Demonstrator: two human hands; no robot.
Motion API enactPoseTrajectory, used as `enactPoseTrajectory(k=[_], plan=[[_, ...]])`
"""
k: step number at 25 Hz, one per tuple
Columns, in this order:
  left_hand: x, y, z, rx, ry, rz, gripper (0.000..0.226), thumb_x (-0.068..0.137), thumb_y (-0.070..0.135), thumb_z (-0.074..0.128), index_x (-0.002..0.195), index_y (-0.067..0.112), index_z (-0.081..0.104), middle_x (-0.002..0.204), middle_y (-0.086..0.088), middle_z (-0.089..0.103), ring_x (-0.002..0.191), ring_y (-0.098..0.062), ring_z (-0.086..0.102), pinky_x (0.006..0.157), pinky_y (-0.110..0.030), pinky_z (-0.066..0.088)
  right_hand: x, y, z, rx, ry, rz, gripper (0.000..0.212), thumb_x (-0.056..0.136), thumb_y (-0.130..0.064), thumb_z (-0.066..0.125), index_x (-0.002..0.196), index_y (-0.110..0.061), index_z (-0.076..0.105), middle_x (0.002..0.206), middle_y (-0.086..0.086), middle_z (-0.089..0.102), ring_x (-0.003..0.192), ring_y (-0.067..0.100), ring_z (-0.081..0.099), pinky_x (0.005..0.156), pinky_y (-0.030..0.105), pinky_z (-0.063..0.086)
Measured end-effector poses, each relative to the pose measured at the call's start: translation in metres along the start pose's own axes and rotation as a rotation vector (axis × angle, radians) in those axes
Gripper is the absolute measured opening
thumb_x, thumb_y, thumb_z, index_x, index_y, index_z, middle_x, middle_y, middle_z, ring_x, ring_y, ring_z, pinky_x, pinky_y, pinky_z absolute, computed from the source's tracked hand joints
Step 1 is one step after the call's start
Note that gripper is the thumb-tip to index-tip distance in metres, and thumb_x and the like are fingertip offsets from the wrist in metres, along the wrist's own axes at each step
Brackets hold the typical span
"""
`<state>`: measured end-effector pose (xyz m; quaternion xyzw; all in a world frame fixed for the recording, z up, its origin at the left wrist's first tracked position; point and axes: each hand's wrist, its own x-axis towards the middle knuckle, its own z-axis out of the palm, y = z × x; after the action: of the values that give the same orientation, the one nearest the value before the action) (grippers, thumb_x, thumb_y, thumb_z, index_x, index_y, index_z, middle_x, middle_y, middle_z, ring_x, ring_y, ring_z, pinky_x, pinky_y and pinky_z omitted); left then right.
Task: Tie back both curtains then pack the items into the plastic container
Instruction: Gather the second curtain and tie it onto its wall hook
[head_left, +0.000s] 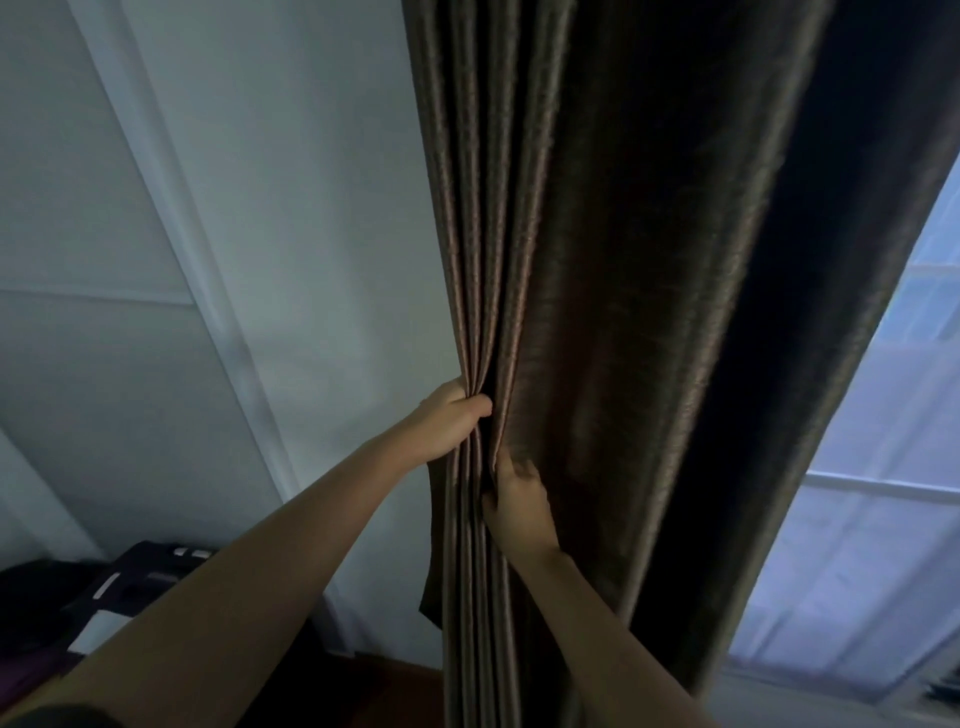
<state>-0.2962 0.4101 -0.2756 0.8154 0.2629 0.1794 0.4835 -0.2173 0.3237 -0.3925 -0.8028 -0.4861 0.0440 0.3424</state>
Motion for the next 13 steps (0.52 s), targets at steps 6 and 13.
enactPoseTrajectory(k=[6,13], plan=[[-0.002,0.01,0.013,0.238,0.083,0.091,0.031,0.082,0.037,0.061,0.102,0.013,0.063,0.094,-0.004,0.067,0.092,-0.022,0.066,0.085,-0.037,0.052,-0.014,-0.025,-0.014,0.107,-0.215,0.0,0.083,0.078,-0.011,0.059,0.148,-0.015,0.014,0.137,0.011,0.046,0.126,0.025,0.045,0.106,0.035,0.041],[-0.012,0.01,0.007,0.193,0.102,0.134,0.025,0.095,0.01,0.042,0.113,0.005,0.06,0.106,-0.005,0.061,0.097,-0.016,0.057,0.08,-0.015,0.044,-0.016,-0.023,-0.141,0.281,1.199,-0.38,0.057,0.075,-0.001,0.066,0.127,-0.006,0.042,0.133,0.023,0.045,0.13,0.021,0.039,0.109,0.039,0.034]])
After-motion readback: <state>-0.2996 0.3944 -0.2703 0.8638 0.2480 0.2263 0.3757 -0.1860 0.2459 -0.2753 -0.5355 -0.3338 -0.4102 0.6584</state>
